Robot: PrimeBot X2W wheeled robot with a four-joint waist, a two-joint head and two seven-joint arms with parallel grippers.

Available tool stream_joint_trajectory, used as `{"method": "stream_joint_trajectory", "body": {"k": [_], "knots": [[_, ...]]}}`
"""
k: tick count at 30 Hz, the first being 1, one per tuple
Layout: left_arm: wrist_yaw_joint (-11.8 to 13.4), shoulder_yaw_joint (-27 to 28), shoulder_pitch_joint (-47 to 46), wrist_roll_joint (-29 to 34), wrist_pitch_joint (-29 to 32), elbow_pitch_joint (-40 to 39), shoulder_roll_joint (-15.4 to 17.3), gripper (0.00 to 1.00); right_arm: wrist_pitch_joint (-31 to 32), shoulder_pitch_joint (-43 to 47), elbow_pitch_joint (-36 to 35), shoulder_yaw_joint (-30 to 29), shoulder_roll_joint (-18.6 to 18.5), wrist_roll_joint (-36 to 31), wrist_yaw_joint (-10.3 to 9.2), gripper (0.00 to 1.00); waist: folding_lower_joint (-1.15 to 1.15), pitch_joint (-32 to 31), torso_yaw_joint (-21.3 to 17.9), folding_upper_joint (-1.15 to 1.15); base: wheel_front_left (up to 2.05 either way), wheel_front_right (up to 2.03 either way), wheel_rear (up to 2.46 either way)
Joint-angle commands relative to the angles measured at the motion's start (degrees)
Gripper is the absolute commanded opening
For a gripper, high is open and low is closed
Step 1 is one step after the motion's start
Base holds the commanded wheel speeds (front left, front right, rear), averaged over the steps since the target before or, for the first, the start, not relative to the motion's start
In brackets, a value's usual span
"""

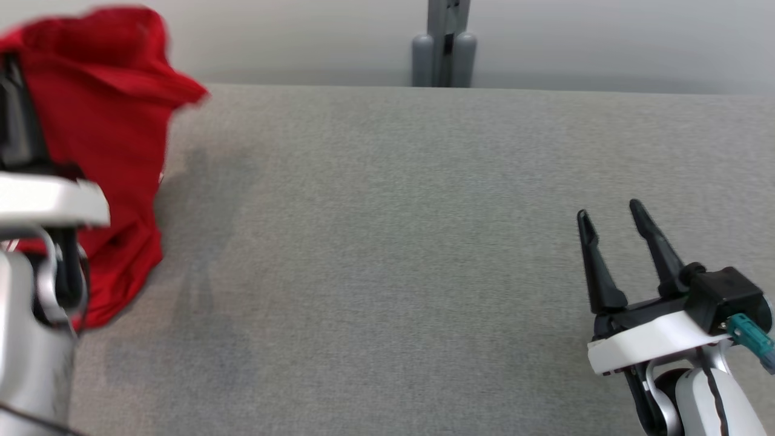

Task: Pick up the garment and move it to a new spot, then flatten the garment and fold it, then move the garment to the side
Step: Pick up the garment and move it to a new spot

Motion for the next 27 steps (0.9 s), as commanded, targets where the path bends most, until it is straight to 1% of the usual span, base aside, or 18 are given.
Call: {"method": "stream_joint_trajectory", "body": {"k": [1,3,5,8,9,11,14,16,19,20,21,24,27], "knots": [[1.88,-0.31,5.22,0.68,1.29,-5.60,-0.58,0.00,-0.51,0.73,0.12,0.26,-0.09,0.53,0.11,1.00,0.00,-1.37,-2.18,0.00,0.00,0.00,0.00],[3.96,-1.02,10.93,1.23,3.25,-12.83,-1.07,0.00,-0.86,1.00,0.36,0.17,-0.09,1.06,0.11,1.00,0.00,-1.42,-3.35,0.00,0.00,0.00,0.00],[5.49,-1.92,15.83,1.36,5.12,-19.14,-1.84,0.00,-1.20,1.08,0.51,0.34,-0.02,1.63,0.11,1.00,0.00,-1.07,-4.47,0.00,0.00,0.00,0.00],[6.67,-4.35,21.24,2.06,7.76,-25.92,-2.55,0.00,-1.87,0.57,0.66,0.45,-0.03,2.59,0.11,1.00,0.00,-0.27,-6.29,0.00,0.00,0.00,0.00],[6.67,-4.35,21.24,2.06,7.76,-25.92,-2.55,0.00,-1.87,0.57,0.66,0.45,-0.03,2.59,0.11,1.00,0.00,-0.27,-6.29,0.00,0.00,0.00,0.00],[6.73,-6.38,23.25,2.49,9.23,-28.88,-3.10,0.00,-2.25,0.30,0.98,0.54,-0.05,3.13,0.11,1.00,0.00,0.24,-7.77,0.00,0.00,0.00,0.00],[6.35,-9.40,24.32,3.23,10.72,-30.89,-3.95,0.00,-2.86,-0.22,1.34,0.84,-0.03,3.82,0.11,1.00,0.00,1.07,-10.39,0.00,0.00,0.00,0.00],[5.49,-11.43,23.26,3.28,11.56,-30.90,-4.51,0.00,-3.28,-0.59,1.62,1.08,-0.06,4.25,0.11,1.00,0.00,1.87,-12.33,0.00,0.00,0.00,0.00],[3.83,-14.83,20.42,3.82,12.43,-29.87,-5.76,0.00,-4.01,-1.46,2.19,1.13,-0.03,4.97,0.11,1.00,0.00,3.14,-15.56,0.00,0.00,0.00,0.00],[2.79,-17.30,18.64,4.61,13.13,-28.97,-6.60,0.00,-4.50,-1.59,2.74,1.16,-0.04,5.32,0.11,1.00,0.00,4.07,-18.00,0.00,0.00,0.00,0.00],[2.79,-17.30,18.64,4.61,13.13,-28.97,-6.60,0.00,-4.50,-1.59,2.74,1.16,-0.04,5.32,0.11,1.00,0.00,4.07,-18.00,0.00,0.00,0.00,0.00],[0.71,-20.32,14.56,4.35,13.83,-27.33,-8.47,0.00,-5.20,-2.31,3.10,0.63,-0.04,6.23,0.11,1.00,0.00,5.91,-21.23,0.00,0.00,0.00,0.00],[-0.80,-22.43,10.29,5.21,14.11,-26.03,-9.79,0.00,-5.96,-2.84,3.40,0.46,-0.02,7.24,0.11,1.00,0.00,7.99,-24.21,0.00,0.00,0.00,0.00]]}}
